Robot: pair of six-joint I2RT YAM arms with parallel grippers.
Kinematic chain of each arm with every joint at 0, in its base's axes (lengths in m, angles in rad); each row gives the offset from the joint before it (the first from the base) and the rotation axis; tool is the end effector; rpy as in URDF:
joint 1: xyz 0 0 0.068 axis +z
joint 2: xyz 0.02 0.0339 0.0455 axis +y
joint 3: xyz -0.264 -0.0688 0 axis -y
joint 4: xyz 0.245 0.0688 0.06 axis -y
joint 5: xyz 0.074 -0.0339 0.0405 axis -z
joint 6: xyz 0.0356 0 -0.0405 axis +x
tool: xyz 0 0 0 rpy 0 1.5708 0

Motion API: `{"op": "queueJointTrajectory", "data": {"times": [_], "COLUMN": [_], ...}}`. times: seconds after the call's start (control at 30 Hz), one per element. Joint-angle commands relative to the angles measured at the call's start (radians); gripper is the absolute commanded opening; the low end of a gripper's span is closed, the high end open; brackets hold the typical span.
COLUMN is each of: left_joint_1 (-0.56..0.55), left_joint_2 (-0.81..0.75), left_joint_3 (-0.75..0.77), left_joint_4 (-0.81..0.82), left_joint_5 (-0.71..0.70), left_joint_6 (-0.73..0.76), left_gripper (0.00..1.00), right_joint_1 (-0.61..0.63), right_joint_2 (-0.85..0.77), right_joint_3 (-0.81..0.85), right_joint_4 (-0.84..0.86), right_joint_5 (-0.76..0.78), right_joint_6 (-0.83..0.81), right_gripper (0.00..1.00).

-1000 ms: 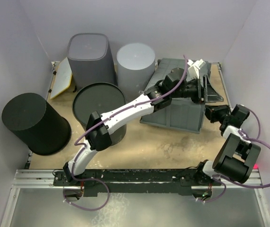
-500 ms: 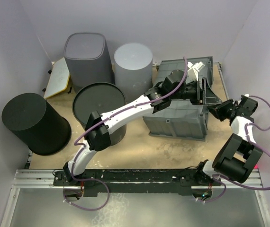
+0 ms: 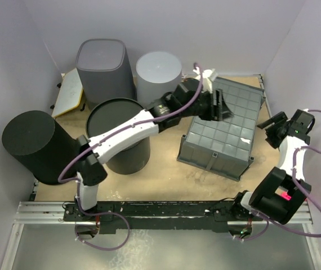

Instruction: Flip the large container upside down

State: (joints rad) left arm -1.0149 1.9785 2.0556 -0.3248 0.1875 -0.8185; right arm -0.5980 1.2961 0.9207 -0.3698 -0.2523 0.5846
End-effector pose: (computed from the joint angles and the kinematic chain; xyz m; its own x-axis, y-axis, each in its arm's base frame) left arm 0.2424 -0.4027 0.4078 -0.7674 -0.1241 -0.6291 0.5410 0.4014 -0.7391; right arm 0.2348 -0.1492 0.2600 -0.2502 0.8170 -0.5195 0.6375 0.5428 0.5468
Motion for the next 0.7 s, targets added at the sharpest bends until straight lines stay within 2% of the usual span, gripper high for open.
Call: {"op": "queueJointTrajectory", "data": {"times": [0.0,0.17,0.37,0.53,0.67], "left_joint_1": [0.092,0.138,0.165,0.129,0.03], "left_joint_2": [-0.155,-0.212,-0.178,-0.063,0.01], "left_joint_3": [-0.179,-0.348,-0.486,-0.46,-0.295], "left_joint_4": [-0.046,-0.046,0.076,0.182,0.097], "left_joint_5": [-0.197,-0.3,-0.268,-0.097,-0.074], "left_joint_6": [0.086,0.121,0.084,0.027,0.112], "left_gripper": [0.55,0.55,0.55,0.54,0.54], "right_joint_1": [0.027,0.135,0.218,0.254,0.276], "right_joint_2": [-0.079,-0.135,-0.199,-0.218,-0.222], "right_joint_3": [0.1,0.191,0.243,0.27,0.283], "right_joint_4": [-0.035,-0.066,-0.055,-0.081,-0.114], "right_joint_5": [0.033,0.018,-0.047,-0.062,-0.026], "right_joint_6": [-0.046,-0.094,-0.083,-0.092,-0.124], "right_gripper": [0.73,0.76,0.78,0.79,0.8]}}
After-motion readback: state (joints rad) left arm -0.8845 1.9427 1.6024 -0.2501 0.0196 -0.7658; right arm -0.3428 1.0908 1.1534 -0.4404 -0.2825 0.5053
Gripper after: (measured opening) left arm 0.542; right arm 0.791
